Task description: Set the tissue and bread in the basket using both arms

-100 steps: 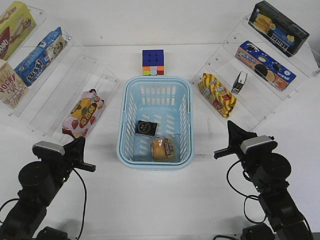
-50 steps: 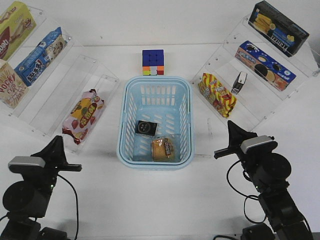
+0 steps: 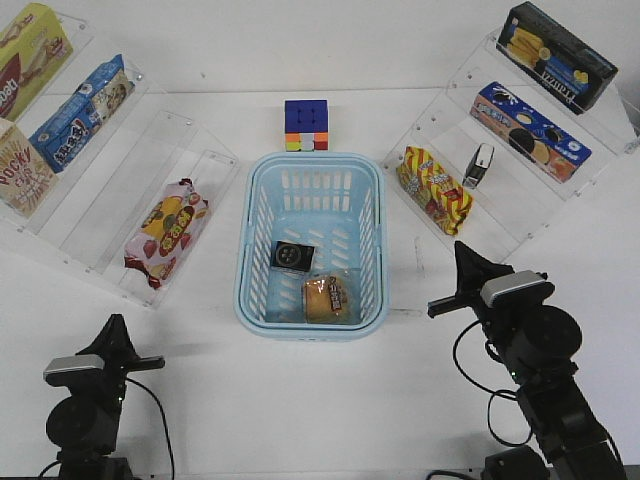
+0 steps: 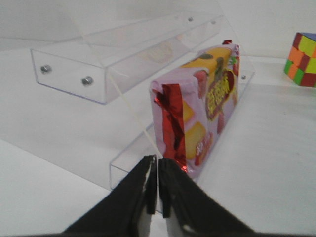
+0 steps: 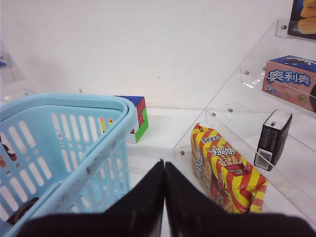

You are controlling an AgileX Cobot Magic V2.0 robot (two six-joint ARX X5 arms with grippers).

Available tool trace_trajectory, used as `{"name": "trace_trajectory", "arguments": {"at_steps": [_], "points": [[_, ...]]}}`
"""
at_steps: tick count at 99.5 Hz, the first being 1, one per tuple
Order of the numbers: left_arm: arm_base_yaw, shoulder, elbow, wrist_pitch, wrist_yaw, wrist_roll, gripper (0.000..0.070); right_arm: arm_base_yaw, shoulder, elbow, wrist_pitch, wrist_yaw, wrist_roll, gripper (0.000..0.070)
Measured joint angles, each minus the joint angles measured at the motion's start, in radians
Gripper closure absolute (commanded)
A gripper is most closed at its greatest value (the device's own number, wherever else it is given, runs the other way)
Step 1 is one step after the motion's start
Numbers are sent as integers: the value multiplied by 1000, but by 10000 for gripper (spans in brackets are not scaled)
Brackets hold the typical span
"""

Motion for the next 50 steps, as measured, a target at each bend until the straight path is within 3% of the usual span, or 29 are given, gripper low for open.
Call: {"name": "trace_trajectory", "arguments": {"at_steps": [10, 50], "points": [[21, -38, -1, -31, 63, 0, 699, 0, 0, 0, 0, 0, 0, 700], [23, -36, -1, -60, 67, 27, 699, 0, -1, 0, 1, 0, 0, 700]]}}
